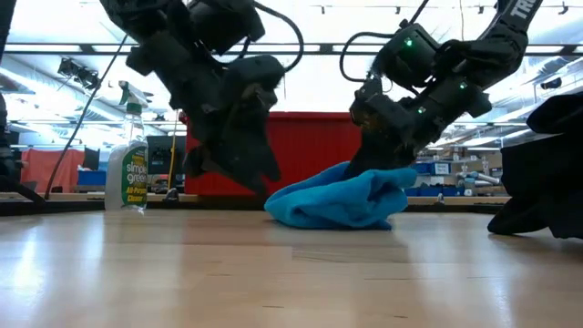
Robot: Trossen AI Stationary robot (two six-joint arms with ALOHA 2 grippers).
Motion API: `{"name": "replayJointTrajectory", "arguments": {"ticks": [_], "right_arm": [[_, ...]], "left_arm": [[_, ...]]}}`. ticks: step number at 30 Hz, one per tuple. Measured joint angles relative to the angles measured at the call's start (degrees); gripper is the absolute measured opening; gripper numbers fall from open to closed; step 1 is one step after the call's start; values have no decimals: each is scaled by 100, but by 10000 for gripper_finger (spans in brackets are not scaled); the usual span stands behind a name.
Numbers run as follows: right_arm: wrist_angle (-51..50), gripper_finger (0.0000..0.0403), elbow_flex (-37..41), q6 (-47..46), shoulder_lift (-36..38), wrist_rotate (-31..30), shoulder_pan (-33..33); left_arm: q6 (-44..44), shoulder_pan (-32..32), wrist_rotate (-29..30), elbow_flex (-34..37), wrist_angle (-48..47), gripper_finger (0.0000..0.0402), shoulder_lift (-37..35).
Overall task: Fold laundry
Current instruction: Stack the folded blue shorts on top of the folded black shirt
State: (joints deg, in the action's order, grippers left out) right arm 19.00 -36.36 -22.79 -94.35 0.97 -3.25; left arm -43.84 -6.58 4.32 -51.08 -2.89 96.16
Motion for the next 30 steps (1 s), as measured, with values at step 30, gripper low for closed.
{"name": "replayJointTrajectory", "arguments": {"ticks": [30], "right_arm": [[-2301, 148, -595, 520, 1469, 733, -127]], "left_arm": [[-1460, 106, 565, 1295, 2851, 152, 129]]}}
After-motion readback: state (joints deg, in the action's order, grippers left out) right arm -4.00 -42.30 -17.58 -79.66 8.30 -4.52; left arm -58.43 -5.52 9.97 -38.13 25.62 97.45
